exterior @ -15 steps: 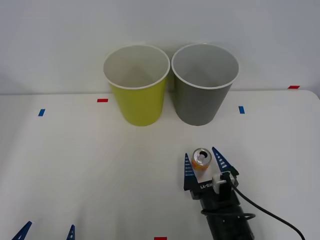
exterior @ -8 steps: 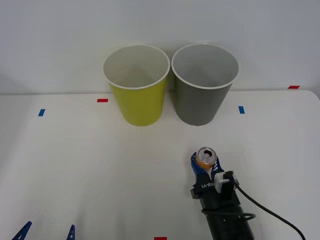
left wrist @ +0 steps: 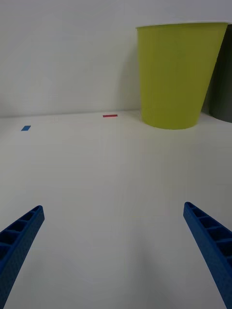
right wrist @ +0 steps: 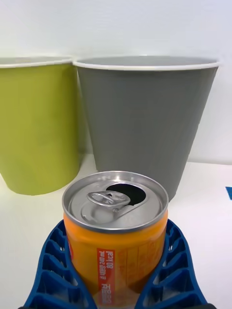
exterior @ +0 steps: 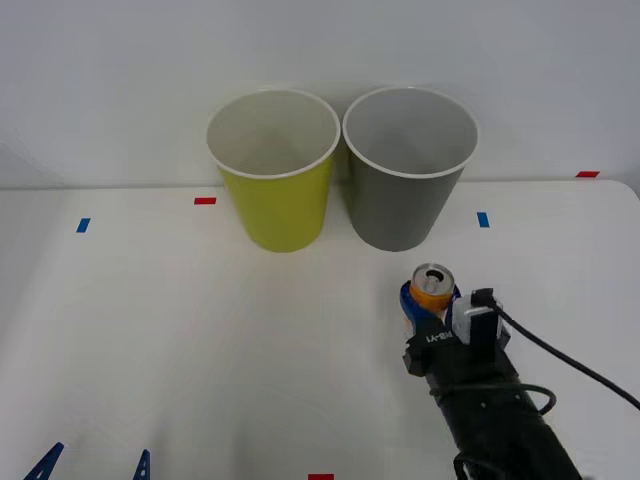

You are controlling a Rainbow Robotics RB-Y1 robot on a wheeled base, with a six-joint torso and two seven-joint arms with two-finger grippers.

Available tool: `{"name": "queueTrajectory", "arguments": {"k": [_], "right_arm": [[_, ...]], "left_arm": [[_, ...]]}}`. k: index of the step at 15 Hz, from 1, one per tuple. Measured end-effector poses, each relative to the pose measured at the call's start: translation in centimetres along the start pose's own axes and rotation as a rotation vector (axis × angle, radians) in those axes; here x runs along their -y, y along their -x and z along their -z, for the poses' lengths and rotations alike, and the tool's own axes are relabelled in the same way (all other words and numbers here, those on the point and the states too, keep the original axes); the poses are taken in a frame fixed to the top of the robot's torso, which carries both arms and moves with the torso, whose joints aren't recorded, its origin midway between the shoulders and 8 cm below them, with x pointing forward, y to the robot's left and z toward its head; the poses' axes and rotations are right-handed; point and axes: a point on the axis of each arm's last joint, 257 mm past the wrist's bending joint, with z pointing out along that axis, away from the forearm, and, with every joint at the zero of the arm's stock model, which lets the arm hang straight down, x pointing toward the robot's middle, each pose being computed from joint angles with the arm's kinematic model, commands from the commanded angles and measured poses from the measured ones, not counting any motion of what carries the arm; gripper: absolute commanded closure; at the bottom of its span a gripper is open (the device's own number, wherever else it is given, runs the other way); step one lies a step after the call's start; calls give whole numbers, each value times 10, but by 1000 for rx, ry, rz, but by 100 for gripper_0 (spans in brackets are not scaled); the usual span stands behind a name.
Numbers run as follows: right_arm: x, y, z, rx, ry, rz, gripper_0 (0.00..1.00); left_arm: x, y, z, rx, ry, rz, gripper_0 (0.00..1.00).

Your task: Put cans in the gray bin and PET bottles in the light green bin.

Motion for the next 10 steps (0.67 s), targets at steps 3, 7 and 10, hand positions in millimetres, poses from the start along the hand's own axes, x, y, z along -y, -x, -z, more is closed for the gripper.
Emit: {"name": "queueTrajectory", "arguments": {"k": [3,7,10], "right_arm": [[7,25,7,-71,6,14,94],[16,45,7,-163,3,33,94],[22,69,3,-210,6,60,95]], "left_arm": [[0,0,0,0,0,0,0],[0,0,0,0,0,0,0],[0,0,0,0,0,0,0]]}}
